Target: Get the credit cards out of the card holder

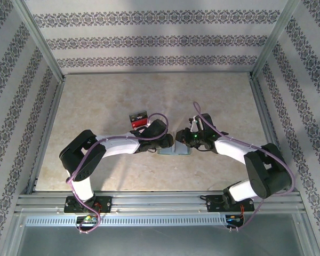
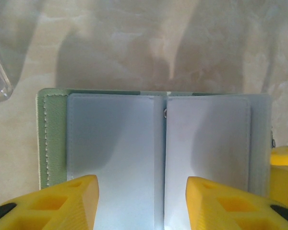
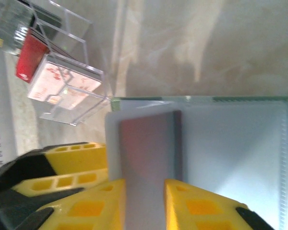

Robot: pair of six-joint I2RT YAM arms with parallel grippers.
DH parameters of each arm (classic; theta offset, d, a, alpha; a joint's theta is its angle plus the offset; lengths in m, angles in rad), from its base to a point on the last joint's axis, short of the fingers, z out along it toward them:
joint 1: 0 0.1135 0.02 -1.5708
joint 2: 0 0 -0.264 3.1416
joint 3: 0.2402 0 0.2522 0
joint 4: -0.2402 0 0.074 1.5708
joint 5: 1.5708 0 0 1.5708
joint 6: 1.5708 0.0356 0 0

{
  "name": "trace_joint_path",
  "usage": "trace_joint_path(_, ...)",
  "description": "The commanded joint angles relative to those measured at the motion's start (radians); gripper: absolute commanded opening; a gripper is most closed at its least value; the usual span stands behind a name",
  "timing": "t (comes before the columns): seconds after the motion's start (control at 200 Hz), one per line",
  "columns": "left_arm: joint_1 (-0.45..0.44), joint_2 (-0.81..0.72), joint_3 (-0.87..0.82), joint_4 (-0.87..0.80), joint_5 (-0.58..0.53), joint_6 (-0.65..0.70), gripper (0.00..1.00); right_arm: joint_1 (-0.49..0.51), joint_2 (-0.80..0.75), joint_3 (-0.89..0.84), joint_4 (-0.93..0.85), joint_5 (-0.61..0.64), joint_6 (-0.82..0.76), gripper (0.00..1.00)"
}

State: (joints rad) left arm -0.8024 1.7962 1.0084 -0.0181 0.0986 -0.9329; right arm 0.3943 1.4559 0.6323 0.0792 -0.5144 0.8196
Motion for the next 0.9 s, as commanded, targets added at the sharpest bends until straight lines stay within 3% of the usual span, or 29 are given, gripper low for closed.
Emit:
trace_joint_path(0.0, 0.014, 0.012, 0.002, -0.023, 0.010, -0.015, 0.50, -0.012, 0.019, -0.012, 0.115, -0.076, 0.059, 0.30)
trace_joint_path(0.23, 0.014, 0.018, 0.004, -0.024, 0.014, -0.017, 0.50, -0.018, 0.015, -0.023, 0.140, -0.090, 0.073, 0.38)
trace_joint_path(0.505, 0.014, 0.020, 0.004, -0.028, 0.020, -0.017, 0.50, -0.021, 0.049, -0.031, 0.133, -0.081, 0.055, 0.37)
trace_joint_path(0.894, 0.014, 0.021, 0.008, -0.034, 0.018, -0.017, 0.50, -0.031, 0.044, -0.045, 0.155, -0.085, 0.055, 0.23)
